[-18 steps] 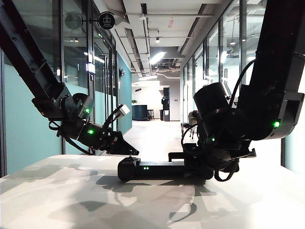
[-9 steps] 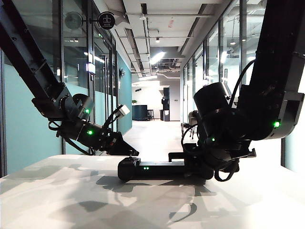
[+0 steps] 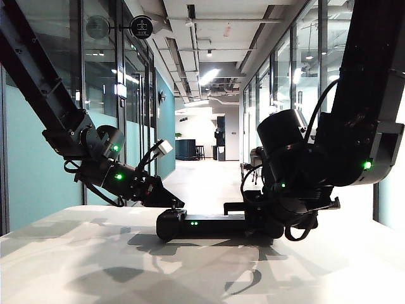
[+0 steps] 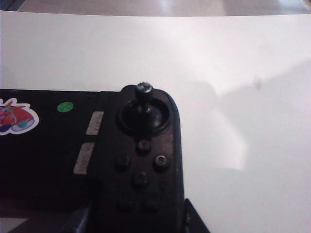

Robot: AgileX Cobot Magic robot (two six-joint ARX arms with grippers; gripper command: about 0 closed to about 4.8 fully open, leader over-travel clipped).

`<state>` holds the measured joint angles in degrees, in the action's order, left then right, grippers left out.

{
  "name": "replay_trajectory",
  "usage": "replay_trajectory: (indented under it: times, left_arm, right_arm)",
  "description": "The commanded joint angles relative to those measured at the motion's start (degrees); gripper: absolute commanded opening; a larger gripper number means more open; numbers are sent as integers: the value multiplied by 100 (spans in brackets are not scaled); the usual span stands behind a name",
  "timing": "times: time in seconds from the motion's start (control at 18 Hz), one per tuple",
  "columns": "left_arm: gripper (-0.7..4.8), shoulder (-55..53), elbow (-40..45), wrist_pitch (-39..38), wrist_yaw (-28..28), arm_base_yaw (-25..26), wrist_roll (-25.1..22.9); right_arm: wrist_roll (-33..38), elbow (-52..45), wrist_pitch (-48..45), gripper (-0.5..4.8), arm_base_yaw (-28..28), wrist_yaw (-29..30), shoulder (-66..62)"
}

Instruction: Push the left joystick on the remote control sitting on the white table backward to make the robot dog back up in a straight line until it returns close to you.

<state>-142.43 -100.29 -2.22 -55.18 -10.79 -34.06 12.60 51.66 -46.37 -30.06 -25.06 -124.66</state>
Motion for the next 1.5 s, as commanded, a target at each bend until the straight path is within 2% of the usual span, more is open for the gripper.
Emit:
replay_trajectory:
  times: [0.06, 0.61, 1.11, 1.22, 1.5]
  left_arm:
    - [-6, 39, -4, -109, -61, 0, -133]
    - [-6, 151, -4, -302, -186, 9, -348]
    - [-6, 170, -4, -26, 330, -83, -365]
    - [-6, 170, -4, -24, 372, -133, -367]
    - [-6, 170, -4, 68, 378, -160, -365]
  right_arm:
    - [-42, 17, -15, 166, 4, -81, 31]
    - [-44, 17, -15, 166, 7, -85, 31]
    - [-42, 17, -26, 165, 7, -105, 31]
    - [-37, 20, -63, 147, 2, -238, 31]
    - [-35, 20, -162, 146, 2, -337, 31]
